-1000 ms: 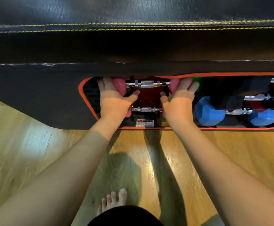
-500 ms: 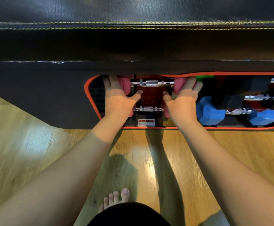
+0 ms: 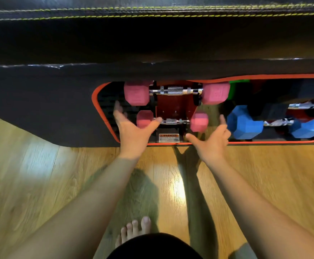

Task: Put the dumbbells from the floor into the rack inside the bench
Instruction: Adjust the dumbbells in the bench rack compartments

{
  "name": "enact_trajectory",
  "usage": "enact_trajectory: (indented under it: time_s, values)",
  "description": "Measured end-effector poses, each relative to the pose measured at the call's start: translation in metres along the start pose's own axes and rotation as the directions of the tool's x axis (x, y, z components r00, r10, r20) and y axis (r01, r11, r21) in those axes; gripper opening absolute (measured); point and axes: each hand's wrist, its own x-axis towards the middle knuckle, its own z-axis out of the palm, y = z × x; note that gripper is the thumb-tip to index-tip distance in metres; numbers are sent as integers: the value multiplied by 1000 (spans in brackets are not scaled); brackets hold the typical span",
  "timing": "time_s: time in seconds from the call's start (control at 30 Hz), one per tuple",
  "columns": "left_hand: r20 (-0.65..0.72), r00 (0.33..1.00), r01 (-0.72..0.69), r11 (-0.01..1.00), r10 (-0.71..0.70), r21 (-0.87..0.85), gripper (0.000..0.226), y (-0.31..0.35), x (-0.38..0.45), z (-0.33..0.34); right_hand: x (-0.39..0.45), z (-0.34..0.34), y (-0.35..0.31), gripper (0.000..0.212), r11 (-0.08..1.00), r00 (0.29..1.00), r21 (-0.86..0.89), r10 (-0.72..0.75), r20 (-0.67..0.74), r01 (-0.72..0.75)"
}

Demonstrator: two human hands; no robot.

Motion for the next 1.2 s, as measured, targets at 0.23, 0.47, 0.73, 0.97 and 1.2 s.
enact_trajectory:
  time_s: [0.23,0.47,0.73,0.97,1.2]
  values:
    - [187,949,90,784,-256,614,74,-35,25,31,40,29,-5,96,937,973,-320,-70,221,140]
    - [160,981,-35,713,-110,700,80,-54,39,48,51,42,-7,82,917,989,-392,-23,144,78]
    - [171,985,-90,769,-25,632,96,-42,42,45,50,46,-6,77,900,989,-422,-58,135,110]
    - [257,922,-15,635,-290,772,58,-20,21,34,47,21,5,91,942,968,-282,-122,218,182]
    - [522,791,-250,610,-318,751,61,29,-30,28,39,-43,35,45,964,969,-102,-242,50,246]
